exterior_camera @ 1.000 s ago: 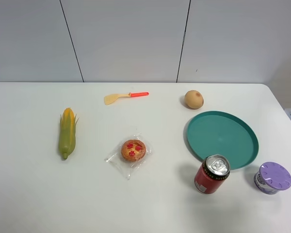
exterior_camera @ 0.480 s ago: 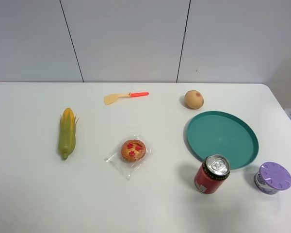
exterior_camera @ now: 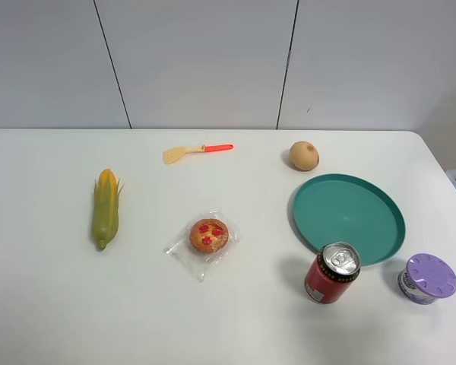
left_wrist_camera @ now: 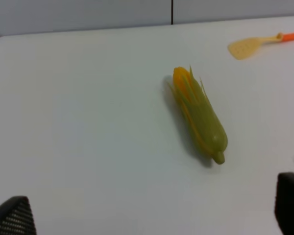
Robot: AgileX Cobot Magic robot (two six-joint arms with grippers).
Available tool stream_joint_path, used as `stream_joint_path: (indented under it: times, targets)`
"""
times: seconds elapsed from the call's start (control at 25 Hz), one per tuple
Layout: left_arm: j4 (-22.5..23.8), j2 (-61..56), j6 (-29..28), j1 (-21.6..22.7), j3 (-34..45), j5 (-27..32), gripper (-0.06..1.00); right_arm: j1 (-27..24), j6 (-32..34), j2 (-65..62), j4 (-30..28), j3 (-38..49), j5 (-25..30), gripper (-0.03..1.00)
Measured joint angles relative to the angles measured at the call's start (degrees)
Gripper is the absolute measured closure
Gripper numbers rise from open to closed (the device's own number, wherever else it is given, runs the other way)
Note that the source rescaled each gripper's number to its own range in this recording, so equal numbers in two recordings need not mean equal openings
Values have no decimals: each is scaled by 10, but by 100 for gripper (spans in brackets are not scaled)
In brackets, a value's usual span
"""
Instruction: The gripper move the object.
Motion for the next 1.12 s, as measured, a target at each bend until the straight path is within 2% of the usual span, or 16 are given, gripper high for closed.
stream_joint_path:
  times: [1.12]
  targets:
    - [0, 0, -8, 0, 2, 0, -5, 0, 0, 0, 0, 0, 0, -3]
